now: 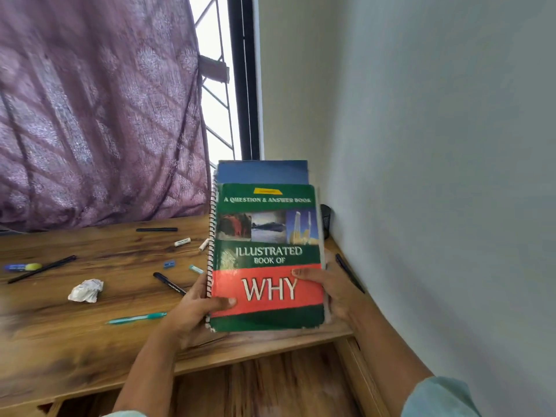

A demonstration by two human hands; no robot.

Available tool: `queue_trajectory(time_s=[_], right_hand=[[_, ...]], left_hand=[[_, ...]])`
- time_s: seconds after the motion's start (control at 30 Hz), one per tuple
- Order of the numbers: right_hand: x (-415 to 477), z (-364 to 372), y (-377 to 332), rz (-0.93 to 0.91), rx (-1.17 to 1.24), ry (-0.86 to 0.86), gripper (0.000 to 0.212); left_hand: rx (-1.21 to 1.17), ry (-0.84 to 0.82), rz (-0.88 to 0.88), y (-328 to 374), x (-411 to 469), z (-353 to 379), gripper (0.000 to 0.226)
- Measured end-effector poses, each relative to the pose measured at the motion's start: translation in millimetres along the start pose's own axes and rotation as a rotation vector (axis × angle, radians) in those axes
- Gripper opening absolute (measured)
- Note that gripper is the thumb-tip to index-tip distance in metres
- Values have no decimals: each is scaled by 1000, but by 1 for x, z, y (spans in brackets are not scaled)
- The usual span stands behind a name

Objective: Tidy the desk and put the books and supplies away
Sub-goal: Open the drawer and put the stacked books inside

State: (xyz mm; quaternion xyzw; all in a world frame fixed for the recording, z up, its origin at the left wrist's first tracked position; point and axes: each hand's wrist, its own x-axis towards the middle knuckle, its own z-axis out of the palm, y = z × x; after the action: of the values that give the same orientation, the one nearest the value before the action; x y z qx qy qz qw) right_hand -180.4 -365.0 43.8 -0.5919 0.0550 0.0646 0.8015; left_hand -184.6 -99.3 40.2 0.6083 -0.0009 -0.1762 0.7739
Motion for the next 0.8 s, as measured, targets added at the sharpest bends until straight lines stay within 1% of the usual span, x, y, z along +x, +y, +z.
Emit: queue_trajectory(time_s=[0.07,0.17,0.23,0.27,0.33,0.37,0.47,0.53,0.63,0.67,0.73,0.8], right_hand=[[-10,4,-3,3,-10,-39,68],[-32,8,15,27,42,-11,53],[-45,4,37,23,7,14,57],[-50,1,47,19,-37,21,62],[-57,-9,64,13,-157,25,69],[-59,-15,71,10,-229,20,68],[-64,-35,90,34,-364,-20,63],[-68,-48,101,75,-410,-8,67],[-79,-62,116,127,-377,7,70],[-83,-66,120,133,-351,26,75],[-89,-73,120,114,-315,51,84],[-92,-78,113,74,-267,54,72]], left_hand=[[89,16,20,12,-2,1,110],[194,81,35,12,-10,8,94],[240,136,30,-2,-15,13,85],[217,165,40,-13,-19,15,81],[171,229,98,-39,-24,16,71],[166,265,129,-51,-28,16,66],[166,304,158,-86,-41,20,62],[179,324,138,-107,-49,23,64],[216,336,131,-124,-57,32,71],[232,335,140,-123,-58,38,70],[239,329,178,-118,-58,51,60],[202,318,235,-108,-56,62,48]])
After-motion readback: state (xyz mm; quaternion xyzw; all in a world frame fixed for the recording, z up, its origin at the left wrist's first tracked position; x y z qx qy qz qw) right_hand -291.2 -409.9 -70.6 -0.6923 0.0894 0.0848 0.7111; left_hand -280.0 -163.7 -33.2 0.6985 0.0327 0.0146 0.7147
